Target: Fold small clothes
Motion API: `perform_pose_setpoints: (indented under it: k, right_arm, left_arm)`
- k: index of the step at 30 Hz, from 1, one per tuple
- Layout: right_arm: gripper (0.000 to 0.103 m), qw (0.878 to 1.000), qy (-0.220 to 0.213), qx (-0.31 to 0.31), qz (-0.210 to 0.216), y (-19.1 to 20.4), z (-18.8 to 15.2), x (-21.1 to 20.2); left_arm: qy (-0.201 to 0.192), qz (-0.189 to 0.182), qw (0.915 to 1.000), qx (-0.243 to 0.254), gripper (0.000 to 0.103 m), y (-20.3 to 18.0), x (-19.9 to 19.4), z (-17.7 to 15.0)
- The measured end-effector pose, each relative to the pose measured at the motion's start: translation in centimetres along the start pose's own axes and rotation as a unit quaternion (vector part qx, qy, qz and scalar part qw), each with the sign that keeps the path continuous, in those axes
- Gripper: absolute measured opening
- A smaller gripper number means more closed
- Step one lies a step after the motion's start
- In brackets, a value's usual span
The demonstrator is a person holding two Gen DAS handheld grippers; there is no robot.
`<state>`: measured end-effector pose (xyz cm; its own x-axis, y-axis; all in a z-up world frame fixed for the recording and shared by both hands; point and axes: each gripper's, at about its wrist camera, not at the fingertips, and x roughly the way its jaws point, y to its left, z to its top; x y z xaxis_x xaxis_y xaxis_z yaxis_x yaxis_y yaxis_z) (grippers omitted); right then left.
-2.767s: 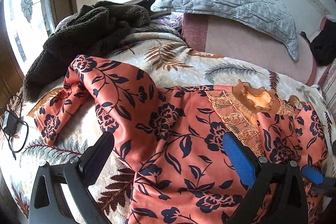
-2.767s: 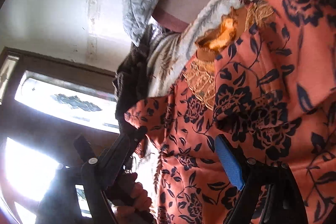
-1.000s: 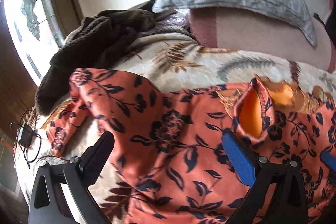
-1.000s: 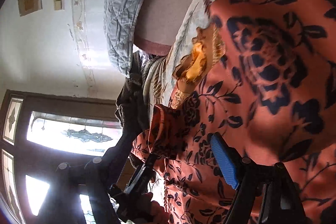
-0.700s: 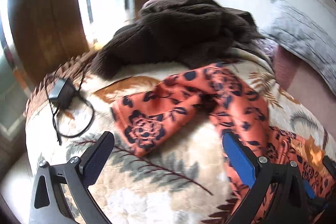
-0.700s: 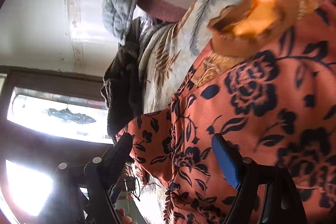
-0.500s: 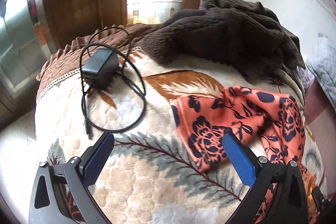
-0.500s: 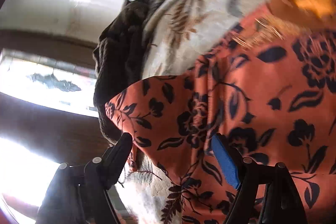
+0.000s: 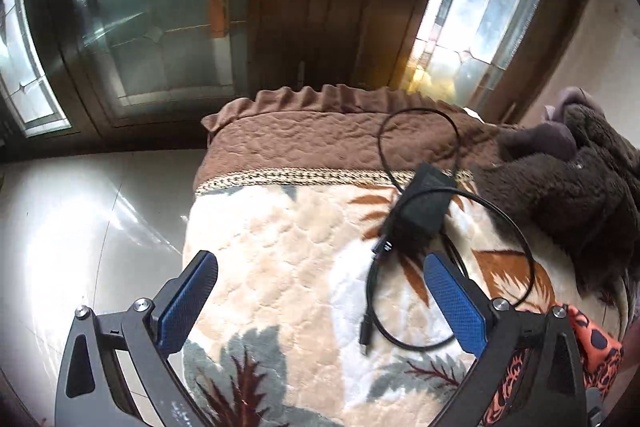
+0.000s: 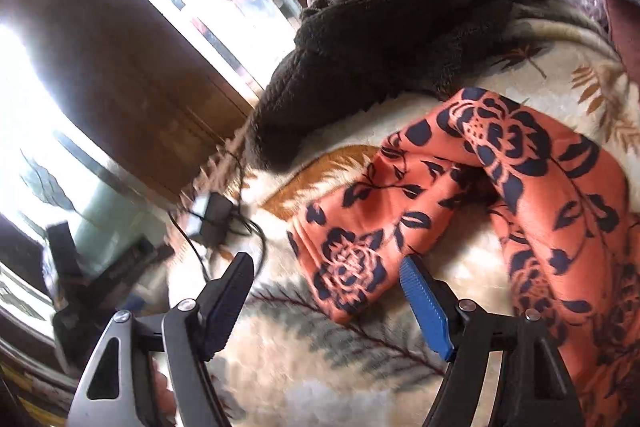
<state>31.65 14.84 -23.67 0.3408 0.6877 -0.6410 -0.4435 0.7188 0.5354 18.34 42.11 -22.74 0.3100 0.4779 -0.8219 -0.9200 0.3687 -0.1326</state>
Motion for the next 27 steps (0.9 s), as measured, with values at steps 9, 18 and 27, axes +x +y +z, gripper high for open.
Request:
perform_pose_setpoints:
  k: [9, 18, 27]
  right_arm:
    - [0.078, 0.992, 0.088, 0.092, -0.008, 3.0, 3.9, 7.7]
    - [0.08, 0.956, 0.122, 0.086, -0.254, 4.3, 4.3, 15.2]
    - [0.006, 0.975, 0.088, 0.04, -0.2, 4.8, 4.5, 10.8]
  left_arm:
    - [0.024, -0.006, 0.9996, -0.01, 0.102, 0.2, 1.4, 0.6]
    - [0.023, -0.015, 0.9996, -0.007, 0.102, 0.0, 0.9, 0.6]
    - [0.028, -0.018, 0.9994, -0.001, 0.102, -0.1, 1.0, 0.6]
